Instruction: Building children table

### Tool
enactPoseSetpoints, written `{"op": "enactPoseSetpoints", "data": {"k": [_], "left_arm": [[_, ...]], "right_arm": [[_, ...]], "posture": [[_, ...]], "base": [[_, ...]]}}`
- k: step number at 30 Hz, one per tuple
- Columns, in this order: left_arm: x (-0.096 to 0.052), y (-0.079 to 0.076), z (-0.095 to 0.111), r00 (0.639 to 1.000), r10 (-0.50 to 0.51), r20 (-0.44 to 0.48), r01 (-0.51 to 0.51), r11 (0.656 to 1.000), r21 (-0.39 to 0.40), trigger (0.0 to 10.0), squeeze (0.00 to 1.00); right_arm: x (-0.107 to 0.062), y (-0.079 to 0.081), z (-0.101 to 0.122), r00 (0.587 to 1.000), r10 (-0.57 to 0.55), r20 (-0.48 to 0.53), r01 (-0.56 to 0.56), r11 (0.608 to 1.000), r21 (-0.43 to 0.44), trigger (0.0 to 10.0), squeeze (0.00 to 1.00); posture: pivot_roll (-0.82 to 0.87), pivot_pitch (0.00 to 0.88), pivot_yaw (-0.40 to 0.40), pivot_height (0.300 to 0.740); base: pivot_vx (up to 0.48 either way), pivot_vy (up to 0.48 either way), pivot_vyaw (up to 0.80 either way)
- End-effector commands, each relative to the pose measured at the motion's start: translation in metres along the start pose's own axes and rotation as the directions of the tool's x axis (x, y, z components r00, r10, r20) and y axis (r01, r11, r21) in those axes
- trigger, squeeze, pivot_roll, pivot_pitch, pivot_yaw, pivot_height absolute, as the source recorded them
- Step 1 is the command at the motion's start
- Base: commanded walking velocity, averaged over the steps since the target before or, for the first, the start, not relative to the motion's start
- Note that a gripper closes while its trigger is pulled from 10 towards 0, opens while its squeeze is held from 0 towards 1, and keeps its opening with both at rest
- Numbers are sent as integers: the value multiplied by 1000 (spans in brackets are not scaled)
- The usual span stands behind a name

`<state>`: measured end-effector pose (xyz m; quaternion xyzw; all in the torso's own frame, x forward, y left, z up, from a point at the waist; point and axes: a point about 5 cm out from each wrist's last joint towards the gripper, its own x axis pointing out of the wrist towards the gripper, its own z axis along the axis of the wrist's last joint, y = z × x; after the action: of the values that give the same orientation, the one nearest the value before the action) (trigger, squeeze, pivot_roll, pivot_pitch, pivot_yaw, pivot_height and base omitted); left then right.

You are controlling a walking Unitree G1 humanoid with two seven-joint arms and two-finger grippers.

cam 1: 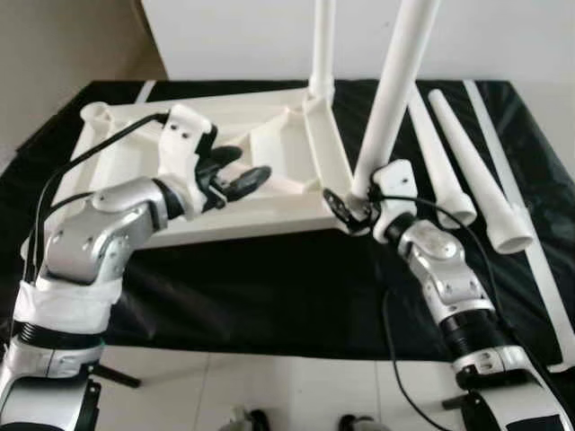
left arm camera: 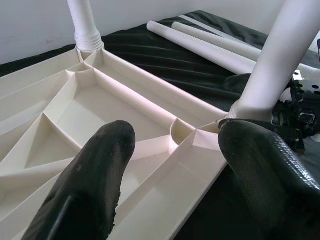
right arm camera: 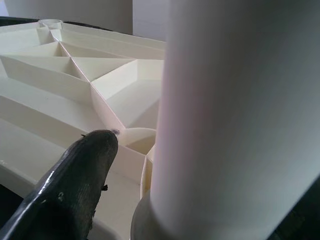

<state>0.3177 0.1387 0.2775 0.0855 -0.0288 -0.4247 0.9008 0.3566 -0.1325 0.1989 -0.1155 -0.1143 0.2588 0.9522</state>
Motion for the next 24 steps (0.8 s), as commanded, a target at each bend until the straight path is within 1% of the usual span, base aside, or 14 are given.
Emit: {"op": "enactPoseSetpoints", "data": {"k": [1, 4, 5, 6, 7, 9, 11, 19, 20, 21, 23, 24], "left_arm": [[-1, 3, -1, 1000, 12, -3, -12, 1000, -16, 10000, 1000], [0, 2, -1, 1000, 8, -11, -8, 1000, -3, 10000, 1000], [0, 4, -1, 999, 29, -18, -29, 999, 15, 10000, 1000], [0, 4, -1, 999, 29, -18, -29, 999, 15, 10000, 1000], [0, 4, 0, 1000, 17, 7, -17, 1000, 0, 0, 0], [-1, 3, 2, 1000, 5, 18, -5, 1000, -12, 0, 0], [-1, 2, 3, 1000, 1, 19, -1, 1000, 1, 0, 0], [0, 4, 1, 1000, 7, -2, -7, 1000, 11, 0, 0], [0, 5, 0, 1000, 11, -5, -12, 1000, -9, 10000, 1000], [0, 5, -1, 1000, 14, -6, -14, 1000, -24, 10000, 1000], [0, 6, -1, 1000, 15, -6, -15, 1000, -27, 10000, 1000], [0, 5, -1, 1000, 15, -8, -15, 1000, -15, 10000, 1000]], "right_arm": [[0, 2, -1, 1000, 11, 7, -11, 1000, 10, 10000, 0], [0, 2, -1, 1000, 12, 7, -12, 1000, 11, 10000, 0], [0, 2, -2, 1000, 15, 8, -15, 1000, 12, 10000, 0], [0, 2, -2, 1000, 15, 8, -15, 1000, 12, 10000, 0], [0, 2, -2, 1000, 16, 10, -16, 1000, 13, 10000, 0], [0, 2, -2, 1000, 16, 10, -16, 1000, 13, 10000, 0], [0, 3, -2, 1000, 18, 10, -18, 1000, 14, 10000, 0], [0, 3, -2, 1000, 21, 10, -22, 1000, 16, 10000, 0], [0, 3, -2, 1000, 21, 10, -21, 1000, 17, 10000, 0], [0, 3, -2, 1000, 21, 10, -21, 1000, 17, 10000, 0], [-1, 3, -3, 1000, 22, 10, -22, 1000, 17, 10000, 0], [-1, 3, -3, 1000, 21, 8, -22, 1000, 18, 10000, 0]], "posture": [[-54, 170, 64, 740], [-54, 170, 64, 740], [-55, 166, 64, 740], [-55, 166, 64, 740], [-56, 164, 62, 740], [-56, 164, 62, 740], [-56, 162, 61, 740], [-57, 167, 62, 740], [-56, 168, 62, 740], [-56, 169, 62, 740], [-56, 170, 62, 740], [-55, 170, 62, 740]], "base": [[0, 0, 0], [0, 0, 0], [0, 0, 0], [0, 0, 0], [0, 0, 0], [0, 0, 0], [0, 0, 0], [0, 0, 0], [0, 0, 0], [0, 0, 0], [0, 0, 0], [0, 0, 0]]}}
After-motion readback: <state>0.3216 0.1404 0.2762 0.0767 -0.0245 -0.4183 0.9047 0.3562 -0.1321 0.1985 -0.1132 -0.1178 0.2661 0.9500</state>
